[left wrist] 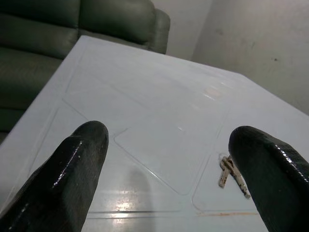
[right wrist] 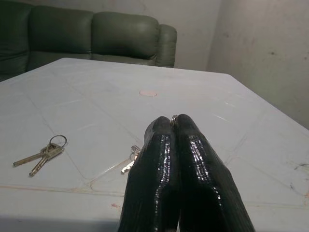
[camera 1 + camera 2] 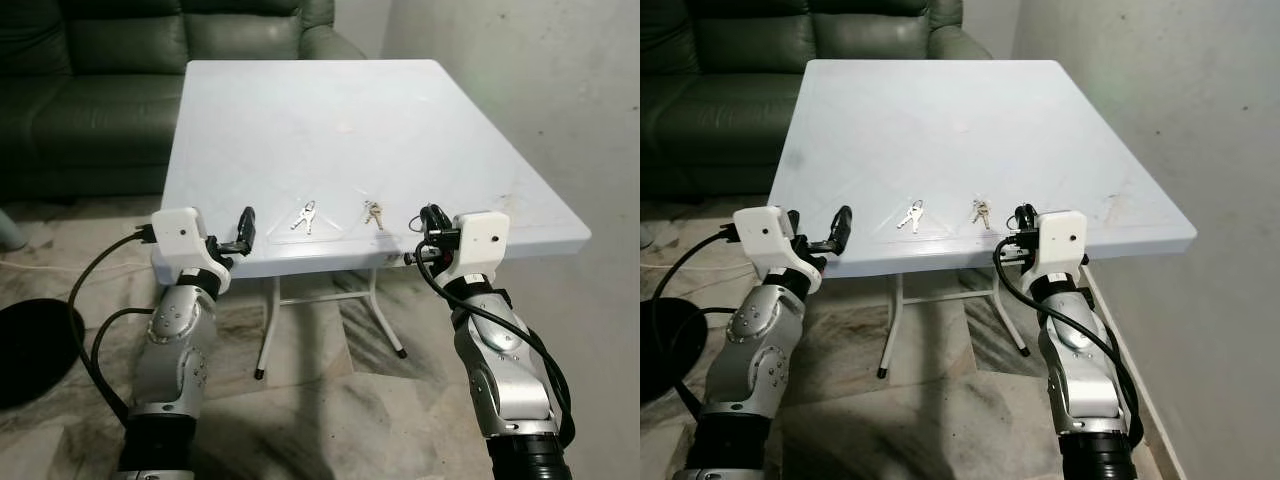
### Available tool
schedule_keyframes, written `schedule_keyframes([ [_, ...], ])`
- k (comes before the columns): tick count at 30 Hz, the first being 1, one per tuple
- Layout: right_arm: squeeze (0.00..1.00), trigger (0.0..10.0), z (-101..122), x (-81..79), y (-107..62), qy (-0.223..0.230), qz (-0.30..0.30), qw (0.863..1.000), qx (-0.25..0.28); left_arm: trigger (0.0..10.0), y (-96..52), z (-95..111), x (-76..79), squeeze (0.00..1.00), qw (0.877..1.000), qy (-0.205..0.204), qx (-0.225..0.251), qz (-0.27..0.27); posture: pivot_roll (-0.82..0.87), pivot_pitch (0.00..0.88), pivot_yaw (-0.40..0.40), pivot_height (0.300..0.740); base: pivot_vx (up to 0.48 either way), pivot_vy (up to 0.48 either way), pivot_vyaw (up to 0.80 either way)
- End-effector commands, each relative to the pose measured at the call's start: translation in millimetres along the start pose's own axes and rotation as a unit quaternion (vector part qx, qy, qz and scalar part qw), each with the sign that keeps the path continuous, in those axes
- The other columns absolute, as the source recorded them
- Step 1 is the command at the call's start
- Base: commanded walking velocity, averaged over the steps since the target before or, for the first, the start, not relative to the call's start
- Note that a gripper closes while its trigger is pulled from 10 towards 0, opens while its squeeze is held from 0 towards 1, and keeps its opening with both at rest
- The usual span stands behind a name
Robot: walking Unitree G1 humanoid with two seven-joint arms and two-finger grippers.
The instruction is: Hang keys on a hook
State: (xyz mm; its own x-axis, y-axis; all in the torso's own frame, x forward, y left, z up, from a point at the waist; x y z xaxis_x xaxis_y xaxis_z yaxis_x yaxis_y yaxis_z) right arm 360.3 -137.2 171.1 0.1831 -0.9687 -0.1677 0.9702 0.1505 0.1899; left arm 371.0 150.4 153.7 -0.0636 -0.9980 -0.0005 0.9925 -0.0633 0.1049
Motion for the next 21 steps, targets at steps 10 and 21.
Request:
schedule_keyframes([
  [10,0.0,10.0,-5,0.8,0.7,0.001,-0.008,1.0,-0.011,10.0,-4.3,-3,1.9,0.0,1.0,-0.001,0.001,0.003,0.04,0.047,-0.052,0.74,0.0,0.0,-0.75],
  [21,0.0,10.0,-5,-9.3,-4.4,0.009,0.011,1.0,-0.003,10.0,-9.9,-10,-1.7,0.0,1.0,-0.002,-0.015,0.015,0.04,0.069,-0.05,0.74,0.0,-0.057,-0.41],
])
Point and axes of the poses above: a point about 5 cm out from each wrist's last joint towards the gripper, its own y axis pointing out of the wrist towards the gripper, its own z axis along the axis of the wrist's last joint, x = y × z, the point moved 5 cm from there along y, pointing out of the wrist towards the gripper, and after that the axes turned 12 degrees about y, right-handed, at the moved point
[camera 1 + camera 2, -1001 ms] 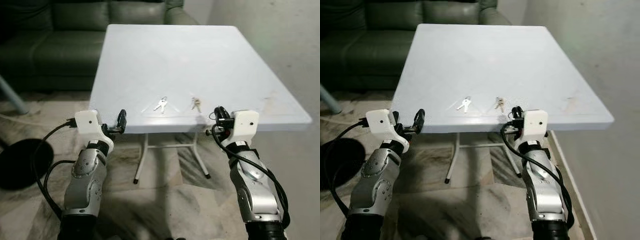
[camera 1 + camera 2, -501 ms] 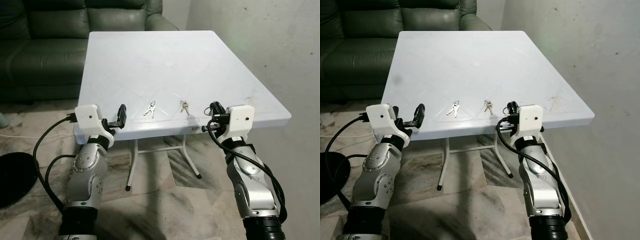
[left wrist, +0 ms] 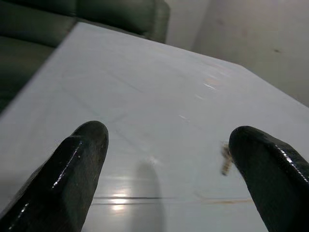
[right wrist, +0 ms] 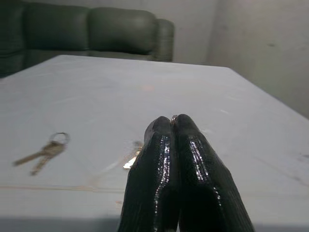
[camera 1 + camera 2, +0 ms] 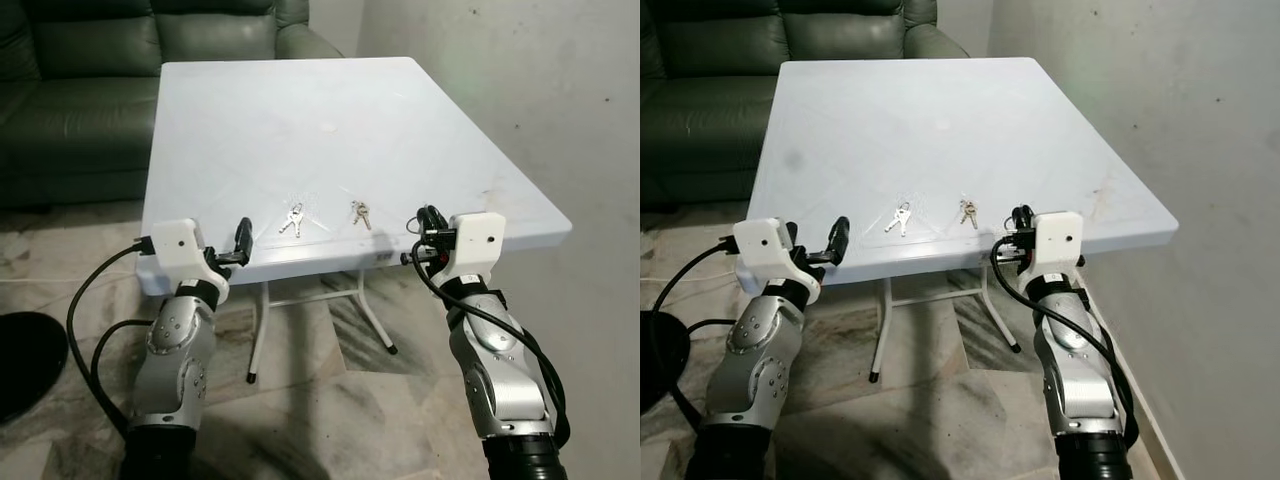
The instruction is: Hang keys on a hook
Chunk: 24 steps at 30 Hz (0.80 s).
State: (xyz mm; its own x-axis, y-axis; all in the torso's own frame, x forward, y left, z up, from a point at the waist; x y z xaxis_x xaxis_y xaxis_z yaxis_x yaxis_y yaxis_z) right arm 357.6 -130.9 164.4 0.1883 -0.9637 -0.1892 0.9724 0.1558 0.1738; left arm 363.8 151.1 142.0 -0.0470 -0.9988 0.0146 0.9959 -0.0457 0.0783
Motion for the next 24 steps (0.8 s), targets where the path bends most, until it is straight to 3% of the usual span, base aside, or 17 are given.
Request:
schedule_keyframes([
  [1,0.0,10.0,1.9,-4.4,-2.7,-0.004,0.012,1.0,0.004,10.0,-1.8,0.6,-0.7,0.0,1.0,0.004,-0.003,0.004,0.04,0.065,-0.048,0.74,0.0,-0.472,0.0],
  [24,0.0,10.0,0.5,-0.5,-9.6,-0.013,0.014,1.0,0.0,10.0,0.9,-1.0,4.0,0.0,1.0,-0.012,-0.006,0.0,0.02,0.049,-0.052,0.74,0.0,-0.475,0.0],
])
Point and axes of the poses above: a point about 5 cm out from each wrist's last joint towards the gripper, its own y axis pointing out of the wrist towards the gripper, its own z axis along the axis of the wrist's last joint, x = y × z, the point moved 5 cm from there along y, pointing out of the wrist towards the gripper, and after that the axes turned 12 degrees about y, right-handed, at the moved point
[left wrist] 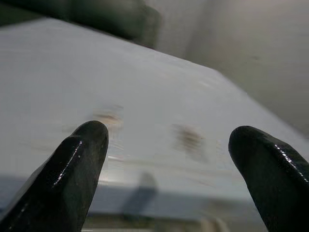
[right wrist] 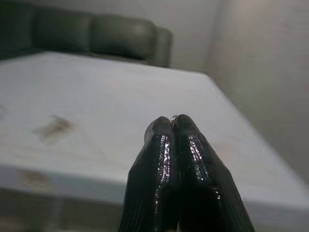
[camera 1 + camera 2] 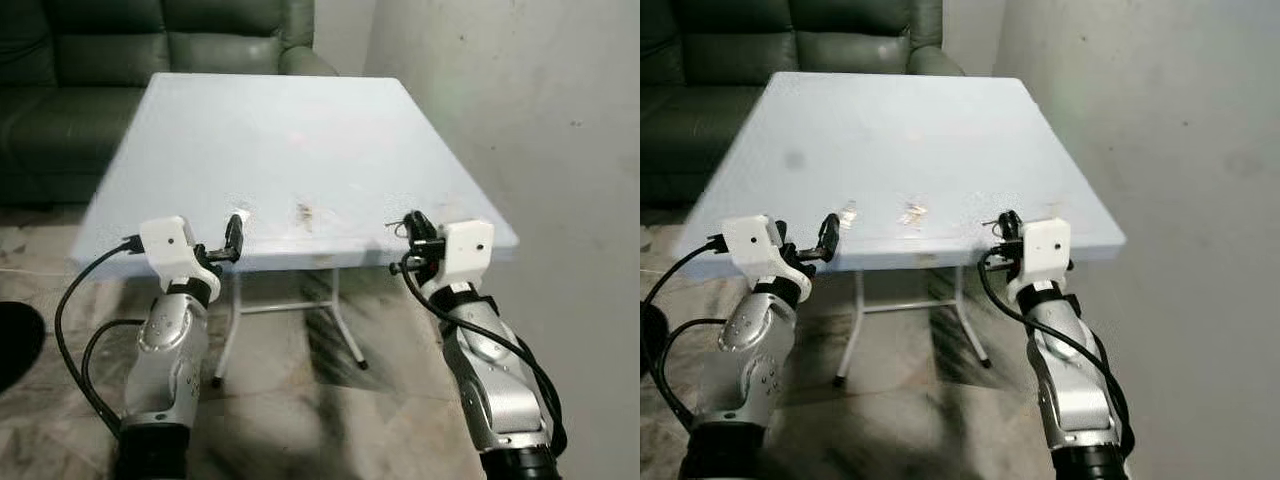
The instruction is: Hang keys on a hook
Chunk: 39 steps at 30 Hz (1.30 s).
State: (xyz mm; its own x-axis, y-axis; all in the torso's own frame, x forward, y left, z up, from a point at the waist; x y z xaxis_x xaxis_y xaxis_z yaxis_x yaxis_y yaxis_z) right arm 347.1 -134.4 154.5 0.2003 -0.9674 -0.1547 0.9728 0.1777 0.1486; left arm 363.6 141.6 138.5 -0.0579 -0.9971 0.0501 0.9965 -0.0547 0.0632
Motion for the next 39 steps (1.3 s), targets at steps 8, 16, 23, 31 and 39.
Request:
schedule_keyframes([
  [8,0.0,10.0,9,-6.7,3.9,0.0,0.018,1.0,0.016,10.0,0.6,3,2.8,0.0,1.0,-0.007,0.008,-0.005,0.02,0.025,-0.058,0.74,0.0,-0.267,0.0],
  [16,0.0,10.0,9,-1.0,1.1,-0.008,0.01,1.0,0.014,10.0,-2.6,1,-4.1,0.0,1.0,-0.015,0.007,0.019,0.01,0.032,-0.065,0.74,0.0,0.0,0.0],
  [23,0.0,10.0,13,4.7,0.4,-0.014,0.005,1.0,0.016,10.0,-2.5,-1,0.3,0.0,1.0,-0.018,0.003,0.013,0.0,0.045,-0.064,0.74,0.0,0.0,0.0],
  [31,0.0,10.0,12,4.6,0.4,-0.016,0.005,1.0,0.015,10.0,-0.8,-1,1.2,0.0,1.0,-0.024,0.002,0.012,0.0,0.048,-0.064,0.74,0.0,0.0,0.0],
  [39,0.0,10.0,13,7.1,1.0,-0.017,0.001,1.0,0.012,10.0,-1.3,-3,0.4,0.0,0.999,-0.028,-0.001,0.016,0.0,0.055,-0.07,0.74,0.0,0.0,0.0],
])
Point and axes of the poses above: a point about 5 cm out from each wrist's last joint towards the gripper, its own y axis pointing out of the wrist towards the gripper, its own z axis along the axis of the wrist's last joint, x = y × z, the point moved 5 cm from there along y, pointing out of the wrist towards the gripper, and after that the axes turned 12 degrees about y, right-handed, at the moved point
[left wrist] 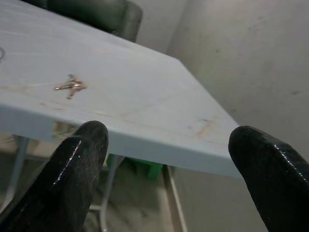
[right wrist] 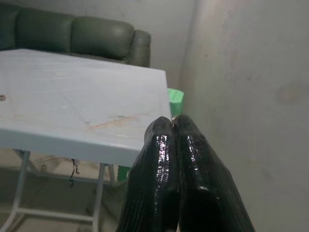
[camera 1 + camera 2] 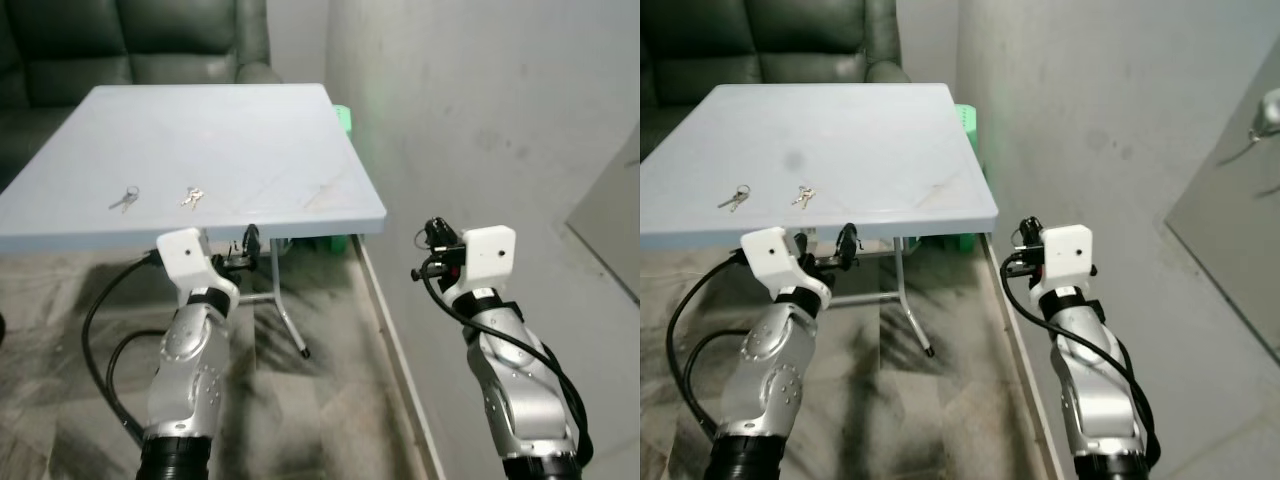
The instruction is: Hang keys on a hook
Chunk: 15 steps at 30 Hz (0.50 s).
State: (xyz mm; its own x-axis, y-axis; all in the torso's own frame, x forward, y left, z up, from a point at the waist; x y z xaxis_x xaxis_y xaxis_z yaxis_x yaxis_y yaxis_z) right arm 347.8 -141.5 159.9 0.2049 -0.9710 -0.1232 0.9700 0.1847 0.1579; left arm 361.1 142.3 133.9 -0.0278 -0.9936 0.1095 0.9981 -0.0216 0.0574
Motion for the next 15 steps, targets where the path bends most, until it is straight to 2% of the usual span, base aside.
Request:
schedule_keyframes([
  [1,0.0,10.0,6,0.4,1.6,-0.002,-0.002,1.0,0.008,10.0,2.0,2,1.5,0.0,1.0,0.001,0.0,-0.001,0.0,0.054,-0.068,0.74,0.0,0.0,0.0],
  [7,0.0,10.0,4,5.4,0.7,0.0,-0.011,1.0,0.001,10.0,1.1,3,-0.7,0.0,1.0,0.005,0.004,0.001,0.0,0.062,-0.069,0.74,0.0,0.0,0.0],
  [10,0.0,10.0,-3,6.7,0.8,-0.007,-0.011,1.0,-0.016,10.0,-0.4,4,1.4,0.0,1.0,0.016,0.004,-0.014,0.0,0.07,-0.061,0.74,0.0,0.0,0.0],
  [12,0.0,10.0,-5,16.6,1.6,-0.012,-0.031,0.999,-0.019,10.0,-1.0,3,0.1,0.0,0.999,0.023,0.002,-0.022,0.01,0.072,-0.057,0.74,0.0,0.0,-0.76],
  [15,0.0,10.0,-2,22.2,3.3,-0.018,-0.036,0.999,-0.015,10.0,0.2,2,-3.2,0.0,0.999,0.038,-0.002,-0.028,0.01,0.074,-0.051,0.74,0.0,0.0,-0.73],
])
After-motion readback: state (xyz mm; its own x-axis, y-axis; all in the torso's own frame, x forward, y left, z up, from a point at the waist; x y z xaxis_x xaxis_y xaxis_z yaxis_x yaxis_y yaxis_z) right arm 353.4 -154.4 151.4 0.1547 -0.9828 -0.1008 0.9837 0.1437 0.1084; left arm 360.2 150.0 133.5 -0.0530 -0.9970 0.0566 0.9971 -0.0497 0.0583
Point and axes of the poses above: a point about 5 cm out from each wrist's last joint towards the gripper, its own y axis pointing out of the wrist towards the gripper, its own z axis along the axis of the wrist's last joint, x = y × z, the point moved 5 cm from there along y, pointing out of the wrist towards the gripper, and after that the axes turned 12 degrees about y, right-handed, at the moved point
